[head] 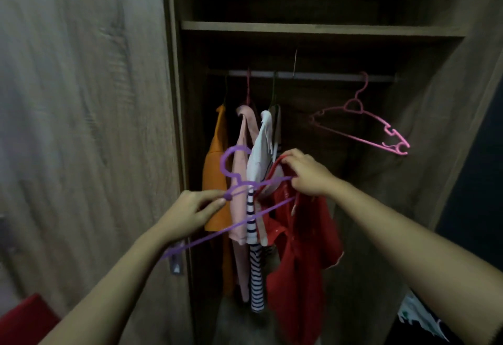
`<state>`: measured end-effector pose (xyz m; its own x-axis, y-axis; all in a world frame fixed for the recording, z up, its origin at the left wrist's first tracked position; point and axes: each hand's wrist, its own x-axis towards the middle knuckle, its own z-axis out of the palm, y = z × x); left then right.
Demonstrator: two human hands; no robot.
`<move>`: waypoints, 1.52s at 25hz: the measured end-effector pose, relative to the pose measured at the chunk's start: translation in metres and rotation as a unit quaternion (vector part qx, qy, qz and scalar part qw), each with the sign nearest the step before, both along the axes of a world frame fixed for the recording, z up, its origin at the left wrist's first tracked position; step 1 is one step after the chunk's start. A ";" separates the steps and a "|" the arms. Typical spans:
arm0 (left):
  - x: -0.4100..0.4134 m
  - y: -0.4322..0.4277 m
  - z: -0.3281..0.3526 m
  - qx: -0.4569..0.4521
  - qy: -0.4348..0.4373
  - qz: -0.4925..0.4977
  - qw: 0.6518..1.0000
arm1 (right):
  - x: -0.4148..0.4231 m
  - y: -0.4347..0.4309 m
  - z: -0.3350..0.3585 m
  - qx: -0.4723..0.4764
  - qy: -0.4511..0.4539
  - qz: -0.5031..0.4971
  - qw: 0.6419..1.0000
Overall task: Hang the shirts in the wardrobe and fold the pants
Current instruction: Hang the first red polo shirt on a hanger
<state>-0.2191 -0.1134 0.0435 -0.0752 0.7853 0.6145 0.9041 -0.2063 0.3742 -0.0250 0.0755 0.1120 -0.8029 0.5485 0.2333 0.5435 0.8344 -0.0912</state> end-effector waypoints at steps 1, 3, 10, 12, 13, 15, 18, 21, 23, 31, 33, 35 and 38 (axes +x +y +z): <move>0.007 0.005 -0.007 0.003 0.002 -0.007 1.000 | -0.005 -0.019 0.001 0.019 -0.012 0.036 0.999; 0.019 0.012 -0.017 0.042 -0.033 -0.006 0.999 | -0.011 -0.048 0.002 0.086 -0.030 0.083 0.992; 0.033 0.002 0.004 0.202 -0.080 0.027 0.976 | 0.019 -0.046 0.020 0.372 0.150 0.108 0.910; 0.041 0.000 0.006 0.265 0.028 0.145 0.953 | 0.018 -0.050 0.026 0.381 0.165 0.092 0.905; 0.052 -0.002 -0.001 0.300 0.043 0.182 0.935 | 0.017 -0.051 0.028 0.384 0.177 0.096 0.901; 0.092 -0.004 -0.036 0.320 0.047 0.165 0.932 | 0.019 -0.055 0.033 0.382 0.212 0.096 0.894; 0.131 0.002 -0.098 0.085 -0.034 0.213 0.973 | 0.025 -0.064 0.043 0.359 0.267 0.101 0.888; 0.101 0.006 -0.109 -0.116 -0.212 0.205 0.948 | 0.041 -0.061 0.046 0.338 0.290 0.098 0.890; 0.066 -0.001 -0.096 -0.103 -0.261 0.137 0.950 | 0.056 -0.050 0.039 0.327 0.293 0.096 0.893; 0.005 -0.025 -0.039 -0.015 -0.201 0.226 0.953 | 0.093 -0.006 -0.034 0.365 0.226 0.077 0.900; 0.028 -0.016 -0.020 0.048 -0.147 0.291 0.944 | 0.076 -0.018 -0.045 0.342 0.224 0.029 0.912; 0.070 -0.003 -0.004 0.114 -0.072 0.254 0.958 | 0.057 -0.034 -0.042 0.228 0.249 -0.048 0.940; 0.127 0.002 -0.018 0.122 0.140 0.110 0.976 | 0.052 -0.034 -0.031 0.070 0.298 -0.110 0.946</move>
